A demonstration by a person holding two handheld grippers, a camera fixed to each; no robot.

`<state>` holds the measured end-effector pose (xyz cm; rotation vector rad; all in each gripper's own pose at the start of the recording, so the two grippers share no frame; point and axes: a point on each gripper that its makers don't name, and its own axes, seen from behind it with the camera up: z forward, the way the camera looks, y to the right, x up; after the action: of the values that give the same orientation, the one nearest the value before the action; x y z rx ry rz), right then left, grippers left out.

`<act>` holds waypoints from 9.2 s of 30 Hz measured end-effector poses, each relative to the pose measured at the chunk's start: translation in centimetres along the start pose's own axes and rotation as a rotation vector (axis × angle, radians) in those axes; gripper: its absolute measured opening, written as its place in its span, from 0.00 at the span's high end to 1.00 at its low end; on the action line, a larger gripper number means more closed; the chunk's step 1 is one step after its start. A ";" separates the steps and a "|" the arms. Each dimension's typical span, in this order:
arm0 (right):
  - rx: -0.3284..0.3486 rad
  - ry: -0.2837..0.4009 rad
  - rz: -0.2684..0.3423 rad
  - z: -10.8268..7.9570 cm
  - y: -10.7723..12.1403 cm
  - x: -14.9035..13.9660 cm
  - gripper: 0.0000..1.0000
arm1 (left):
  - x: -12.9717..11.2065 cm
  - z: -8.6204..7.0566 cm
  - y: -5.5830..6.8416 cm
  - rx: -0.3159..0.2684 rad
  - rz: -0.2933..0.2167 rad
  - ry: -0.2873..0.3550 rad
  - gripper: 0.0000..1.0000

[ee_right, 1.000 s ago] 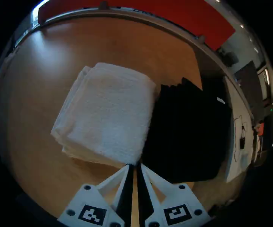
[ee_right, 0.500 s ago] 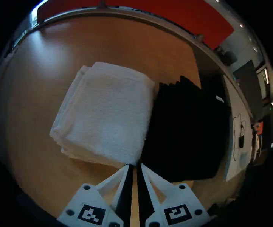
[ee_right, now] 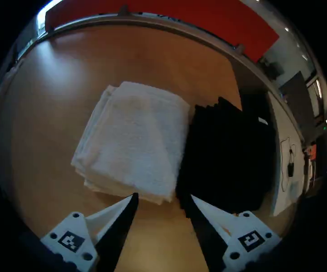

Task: Fold towel

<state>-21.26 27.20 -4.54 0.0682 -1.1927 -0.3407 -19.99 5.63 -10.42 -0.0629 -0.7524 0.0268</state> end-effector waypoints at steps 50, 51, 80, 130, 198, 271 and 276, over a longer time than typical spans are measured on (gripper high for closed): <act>-0.041 0.562 0.326 -8.9 -4.5 10.3 0.06 | 3.2 0.4 -0.9 -0.042 -0.006 0.058 0.05; -0.042 0.581 0.332 -9.3 -4.5 10.5 0.06 | 3.3 0.4 -0.9 -0.042 -0.006 0.061 0.05; -0.097 0.915 0.377 -17.6 -5.7 15.6 0.06 | 9.4 -0.2 -1.6 -0.044 -0.051 0.237 0.05; 0.044 1.104 0.311 -27.4 -22.0 25.7 0.06 | 22.5 -4.4 -5.9 0.013 -0.128 0.700 0.05; 0.075 1.170 0.344 -24.3 -28.0 25.6 0.07 | 10.0 5.8 -6.6 0.074 -0.096 0.837 0.05; -0.039 1.214 0.368 -15.4 -21.8 20.7 0.07 | 8.1 8.7 -5.9 0.082 -0.070 0.789 0.04; -0.035 1.204 0.396 -13.6 -21.3 20.1 0.07 | 8.0 8.7 -5.8 0.082 -0.070 0.789 0.04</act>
<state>-6.99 -0.61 3.59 -0.0017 0.0077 0.0612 -20.06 0.59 1.79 0.0330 0.0356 -0.0335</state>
